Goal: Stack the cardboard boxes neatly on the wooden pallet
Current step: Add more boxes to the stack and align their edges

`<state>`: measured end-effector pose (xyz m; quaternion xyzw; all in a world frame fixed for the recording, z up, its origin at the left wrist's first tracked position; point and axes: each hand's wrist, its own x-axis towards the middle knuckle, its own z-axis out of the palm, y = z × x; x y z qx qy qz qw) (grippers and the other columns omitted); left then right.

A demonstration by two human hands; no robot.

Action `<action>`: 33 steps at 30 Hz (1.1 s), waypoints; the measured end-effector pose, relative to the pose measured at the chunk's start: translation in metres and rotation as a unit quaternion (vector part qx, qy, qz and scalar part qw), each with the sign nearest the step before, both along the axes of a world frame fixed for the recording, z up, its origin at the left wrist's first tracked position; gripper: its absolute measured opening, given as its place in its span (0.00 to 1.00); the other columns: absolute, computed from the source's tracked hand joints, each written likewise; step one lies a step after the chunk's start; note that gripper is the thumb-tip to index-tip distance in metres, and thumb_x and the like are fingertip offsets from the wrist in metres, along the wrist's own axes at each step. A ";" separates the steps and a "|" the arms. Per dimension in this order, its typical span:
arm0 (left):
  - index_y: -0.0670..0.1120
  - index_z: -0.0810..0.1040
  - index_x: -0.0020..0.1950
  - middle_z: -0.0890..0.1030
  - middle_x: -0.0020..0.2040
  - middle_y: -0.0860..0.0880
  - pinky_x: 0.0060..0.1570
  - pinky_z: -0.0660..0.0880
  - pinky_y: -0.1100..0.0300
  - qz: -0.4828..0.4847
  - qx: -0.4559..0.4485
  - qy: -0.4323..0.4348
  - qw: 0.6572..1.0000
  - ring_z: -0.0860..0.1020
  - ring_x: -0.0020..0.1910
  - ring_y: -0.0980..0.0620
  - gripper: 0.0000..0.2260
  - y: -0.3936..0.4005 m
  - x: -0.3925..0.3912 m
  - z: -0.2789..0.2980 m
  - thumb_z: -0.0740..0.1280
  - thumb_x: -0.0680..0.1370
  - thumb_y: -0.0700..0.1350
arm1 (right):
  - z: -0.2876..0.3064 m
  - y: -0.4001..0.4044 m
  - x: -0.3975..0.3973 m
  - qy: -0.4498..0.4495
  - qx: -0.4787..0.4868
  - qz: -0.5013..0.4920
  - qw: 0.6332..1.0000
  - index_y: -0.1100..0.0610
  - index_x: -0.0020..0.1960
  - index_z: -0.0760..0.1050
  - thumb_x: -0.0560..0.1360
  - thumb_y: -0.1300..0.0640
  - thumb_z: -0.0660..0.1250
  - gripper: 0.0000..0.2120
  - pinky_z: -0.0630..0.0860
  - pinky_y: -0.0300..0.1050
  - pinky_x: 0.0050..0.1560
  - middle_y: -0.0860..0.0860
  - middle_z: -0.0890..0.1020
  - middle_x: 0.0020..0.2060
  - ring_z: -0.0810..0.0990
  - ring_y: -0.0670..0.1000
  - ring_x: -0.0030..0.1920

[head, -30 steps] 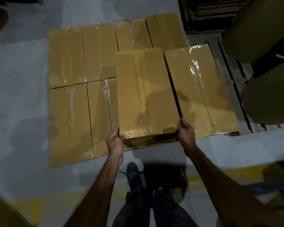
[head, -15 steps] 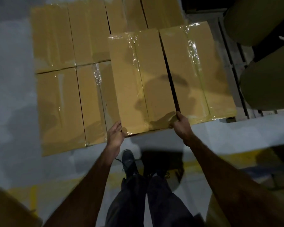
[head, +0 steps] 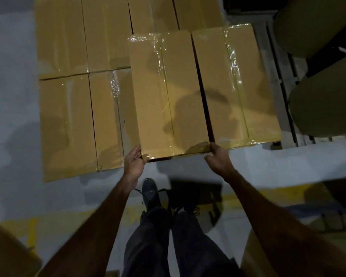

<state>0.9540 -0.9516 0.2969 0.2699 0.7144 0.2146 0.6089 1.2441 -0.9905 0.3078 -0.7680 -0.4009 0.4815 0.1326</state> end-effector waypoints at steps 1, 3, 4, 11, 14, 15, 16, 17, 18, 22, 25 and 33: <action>0.45 0.68 0.81 0.80 0.61 0.57 0.69 0.74 0.48 -0.006 0.002 0.002 1.000 0.77 0.66 0.47 0.31 -0.001 0.002 0.001 0.61 0.80 0.24 | 0.001 -0.001 0.001 -0.001 -0.003 0.002 1.000 0.58 0.65 0.77 0.75 0.69 0.62 0.20 0.78 0.46 0.53 0.55 0.84 0.55 0.82 0.56 0.55; 0.45 0.71 0.79 0.80 0.56 0.60 0.66 0.75 0.50 -0.010 0.008 0.002 1.000 0.78 0.63 0.48 0.30 -0.003 0.004 0.002 0.61 0.80 0.24 | 0.001 -0.003 0.003 0.011 -0.008 -0.002 1.000 0.57 0.65 0.77 0.74 0.70 0.62 0.21 0.80 0.42 0.48 0.54 0.84 0.55 0.82 0.55 0.53; 0.45 0.71 0.79 0.80 0.55 0.59 0.63 0.75 0.53 -0.007 0.008 0.002 1.000 0.78 0.62 0.48 0.30 -0.003 0.005 0.003 0.61 0.79 0.24 | 0.002 -0.004 0.004 0.024 -0.011 -0.008 1.000 0.58 0.63 0.77 0.74 0.71 0.61 0.20 0.78 0.35 0.42 0.52 0.84 0.53 0.82 0.53 0.50; 0.47 0.71 0.79 0.79 0.54 0.61 0.46 0.74 0.61 -0.018 0.000 0.016 1.000 0.79 0.58 0.51 0.31 -0.005 0.011 0.008 0.61 0.79 0.24 | 0.010 -0.004 0.011 0.078 0.006 -0.064 0.995 0.63 0.67 0.74 0.76 0.78 0.59 0.23 0.73 0.25 0.42 0.51 0.80 0.56 0.79 0.45 0.47; 0.49 0.70 0.80 0.78 0.53 0.65 0.42 0.70 0.60 -0.031 -0.007 0.028 0.999 0.77 0.47 0.59 0.33 -0.007 0.013 0.008 0.61 0.79 0.24 | 0.009 -0.006 0.011 0.099 -0.005 -0.083 0.992 0.63 0.72 0.72 0.78 0.76 0.64 0.24 0.77 0.39 0.48 0.54 0.78 0.59 0.78 0.47 0.46; 0.50 0.69 0.80 0.77 0.53 0.66 0.42 0.70 0.58 -0.036 -0.010 0.032 0.999 0.77 0.46 0.58 0.34 -0.007 0.013 0.007 0.60 0.79 0.24 | 0.009 -0.007 0.011 0.110 -0.016 -0.092 0.990 0.61 0.73 0.71 0.78 0.75 0.66 0.25 0.78 0.47 0.50 0.55 0.77 0.61 0.79 0.51 0.48; 0.51 0.69 0.81 0.77 0.53 0.66 0.43 0.70 0.57 -0.040 -0.013 0.034 0.999 0.77 0.46 0.58 0.34 -0.007 0.013 0.007 0.60 0.79 0.24 | 0.009 -0.008 0.012 0.121 -0.028 -0.103 0.987 0.60 0.75 0.70 0.78 0.74 0.67 0.27 0.79 0.51 0.50 0.55 0.76 0.63 0.80 0.53 0.49; 0.52 0.68 0.81 0.77 0.55 0.65 0.44 0.71 0.56 -0.040 -0.018 0.033 0.998 0.77 0.47 0.56 0.35 -0.007 0.013 0.007 0.60 0.79 0.24 | 0.009 -0.009 0.012 0.133 -0.039 -0.113 0.984 0.58 0.77 0.68 0.78 0.74 0.68 0.30 0.80 0.51 0.50 0.54 0.74 0.65 0.82 0.53 0.50; 0.52 0.67 0.82 0.78 0.57 0.63 0.46 0.71 0.55 -0.042 -0.021 0.032 0.998 0.77 0.48 0.55 0.35 -0.007 0.012 0.007 0.60 0.79 0.25 | 0.008 -0.010 0.013 0.142 -0.046 -0.123 0.981 0.57 0.79 0.65 0.78 0.74 0.67 0.32 0.80 0.50 0.49 0.53 0.73 0.66 0.83 0.52 0.52; 0.53 0.67 0.82 0.77 0.68 0.56 0.49 0.72 0.53 -0.044 -0.021 0.019 0.999 0.76 0.55 0.51 0.36 -0.007 0.013 0.007 0.60 0.79 0.25 | 0.010 -0.011 0.015 0.164 -0.059 -0.135 0.975 0.55 0.82 0.59 0.79 0.73 0.63 0.35 0.81 0.48 0.49 0.48 0.69 0.67 0.86 0.53 0.54; 0.53 0.67 0.81 0.76 0.67 0.57 0.51 0.72 0.52 -0.038 -0.023 0.011 0.999 0.76 0.57 0.50 0.35 -0.008 0.016 0.008 0.60 0.79 0.25 | 0.014 -0.011 0.016 0.170 -0.062 -0.147 0.972 0.56 0.83 0.59 0.79 0.73 0.62 0.35 0.80 0.50 0.52 0.50 0.70 0.68 0.85 0.55 0.56; 0.52 0.66 0.83 0.74 0.69 0.55 0.47 0.71 0.54 -0.019 -0.025 0.001 1.000 0.75 0.49 0.58 0.36 -0.012 0.019 0.006 0.59 0.79 0.24 | 0.013 -0.013 0.014 0.158 -0.046 -0.146 0.976 0.58 0.81 0.61 0.79 0.74 0.62 0.33 0.80 0.52 0.55 0.55 0.70 0.73 0.85 0.57 0.58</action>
